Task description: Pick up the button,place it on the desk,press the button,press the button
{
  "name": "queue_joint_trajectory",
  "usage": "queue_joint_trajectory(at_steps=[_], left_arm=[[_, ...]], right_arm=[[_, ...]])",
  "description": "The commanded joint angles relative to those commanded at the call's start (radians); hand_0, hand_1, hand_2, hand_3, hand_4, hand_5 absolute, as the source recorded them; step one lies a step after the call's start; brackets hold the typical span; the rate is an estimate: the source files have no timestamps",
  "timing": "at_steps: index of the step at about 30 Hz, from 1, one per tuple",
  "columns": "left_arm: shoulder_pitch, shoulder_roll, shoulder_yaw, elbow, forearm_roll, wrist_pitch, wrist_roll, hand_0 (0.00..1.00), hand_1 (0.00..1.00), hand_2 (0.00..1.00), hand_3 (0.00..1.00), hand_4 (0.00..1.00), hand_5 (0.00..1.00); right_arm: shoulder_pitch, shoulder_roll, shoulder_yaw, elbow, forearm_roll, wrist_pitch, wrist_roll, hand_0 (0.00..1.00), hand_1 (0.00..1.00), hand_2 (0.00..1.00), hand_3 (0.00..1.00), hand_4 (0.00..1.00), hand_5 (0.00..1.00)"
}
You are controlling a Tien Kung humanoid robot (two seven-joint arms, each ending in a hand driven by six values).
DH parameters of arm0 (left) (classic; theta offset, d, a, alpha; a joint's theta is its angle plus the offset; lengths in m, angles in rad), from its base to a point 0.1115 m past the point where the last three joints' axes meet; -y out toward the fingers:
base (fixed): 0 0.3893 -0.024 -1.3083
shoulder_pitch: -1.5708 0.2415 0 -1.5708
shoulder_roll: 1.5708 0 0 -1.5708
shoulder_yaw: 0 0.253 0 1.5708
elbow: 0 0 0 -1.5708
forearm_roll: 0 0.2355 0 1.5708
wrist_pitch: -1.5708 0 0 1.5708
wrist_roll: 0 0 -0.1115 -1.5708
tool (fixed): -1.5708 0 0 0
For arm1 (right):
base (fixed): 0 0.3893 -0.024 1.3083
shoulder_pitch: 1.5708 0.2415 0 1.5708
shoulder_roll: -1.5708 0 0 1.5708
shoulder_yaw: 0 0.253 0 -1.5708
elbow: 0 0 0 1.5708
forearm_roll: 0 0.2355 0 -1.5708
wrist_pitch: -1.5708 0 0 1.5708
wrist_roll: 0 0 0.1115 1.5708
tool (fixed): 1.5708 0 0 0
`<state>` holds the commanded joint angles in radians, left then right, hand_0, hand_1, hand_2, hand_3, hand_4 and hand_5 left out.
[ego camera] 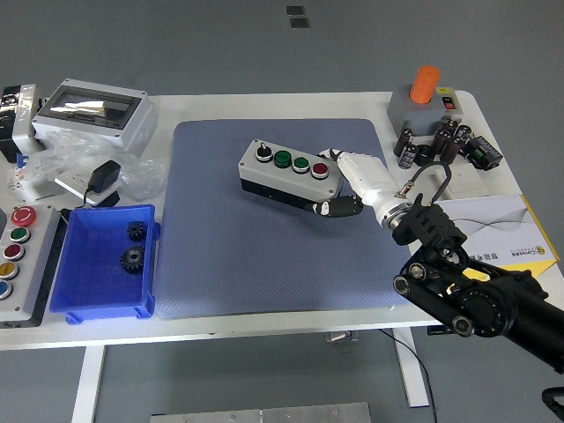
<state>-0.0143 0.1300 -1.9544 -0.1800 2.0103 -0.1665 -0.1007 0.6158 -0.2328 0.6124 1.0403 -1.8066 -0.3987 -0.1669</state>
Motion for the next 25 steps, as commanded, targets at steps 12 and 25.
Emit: queue_joint_trajectory(at_steps=[12, 25], left_arm=[[0.001, -0.001, 0.001, 0.0, 0.001, 0.001, 0.007, 0.746, 0.754, 0.644, 0.657, 0.862, 0.506], [0.002, -0.002, 0.007, 0.0, -0.004, 0.0, 0.009, 0.746, 0.754, 0.645, 0.657, 0.875, 0.507]], right_arm=[[0.002, 0.045, 0.043, -0.121, 0.041, 0.05, -0.032, 0.037, 0.224, 0.311, 0.408, 0.781, 0.374], [-0.016, 0.057, 0.071, -0.097, 0.003, 0.112, -0.074, 0.498, 0.679, 0.724, 0.798, 0.998, 0.749]])
